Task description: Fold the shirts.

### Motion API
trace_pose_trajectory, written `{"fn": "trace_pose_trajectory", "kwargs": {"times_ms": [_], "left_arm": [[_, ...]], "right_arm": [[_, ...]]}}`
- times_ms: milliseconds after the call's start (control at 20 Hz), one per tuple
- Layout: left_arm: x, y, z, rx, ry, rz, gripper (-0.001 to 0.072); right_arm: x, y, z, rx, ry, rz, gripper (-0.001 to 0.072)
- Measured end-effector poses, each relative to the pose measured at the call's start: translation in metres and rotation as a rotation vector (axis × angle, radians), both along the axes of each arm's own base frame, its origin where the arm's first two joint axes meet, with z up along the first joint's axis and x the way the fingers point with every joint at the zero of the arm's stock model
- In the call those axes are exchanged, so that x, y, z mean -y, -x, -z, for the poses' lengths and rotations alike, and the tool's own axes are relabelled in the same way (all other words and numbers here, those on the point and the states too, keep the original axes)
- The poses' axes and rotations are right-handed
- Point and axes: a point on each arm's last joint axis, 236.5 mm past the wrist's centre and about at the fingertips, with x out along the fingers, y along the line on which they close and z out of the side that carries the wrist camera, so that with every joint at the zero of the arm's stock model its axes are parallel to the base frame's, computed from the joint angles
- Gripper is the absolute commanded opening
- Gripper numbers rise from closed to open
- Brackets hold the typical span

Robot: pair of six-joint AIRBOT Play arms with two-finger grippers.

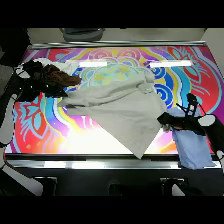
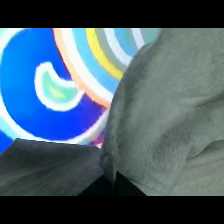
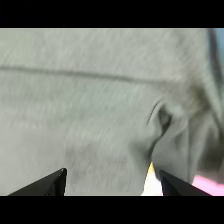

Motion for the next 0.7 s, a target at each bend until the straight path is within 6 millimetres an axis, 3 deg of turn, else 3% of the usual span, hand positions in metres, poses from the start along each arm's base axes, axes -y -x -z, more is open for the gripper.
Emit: {"fn": "trace_pose_trajectory", "kwargs": {"times_ms": [150,250,450,550,650,700], "left_arm": [[0.0,0.001,0.0,-0.004,0.001,0.003,0.0025],[0.0,0.001,0.0,-0.005,0.001,0.003,0.0026],[0.001,0.005,0.0,-0.02,0.004,0.013,0.0025],[0.002,0.006,0.0,-0.021,0.005,0.014,0.0025],[0.002,0.006,0.0,-0.023,0.005,0.016,0.0025],[0.002,0.007,0.0,-0.025,0.006,0.017,0.0025]], "right_arm": [[-0.043,0.081,0.024,-0.238,-0.091,-0.218,0.0654],[-0.065,0.114,0.042,-0.316,-0.124,-0.277,0.062],[-0.098,0.137,0.066,-0.358,-0.186,-0.265,0.0605],[-0.114,0.141,0.072,-0.38,-0.228,-0.249,0.0526],[-0.122,0.138,0.083,-0.384,-0.235,-0.222,0.0051],[-0.125,0.136,0.087,-0.384,-0.241,-0.201,0.0046]]}}
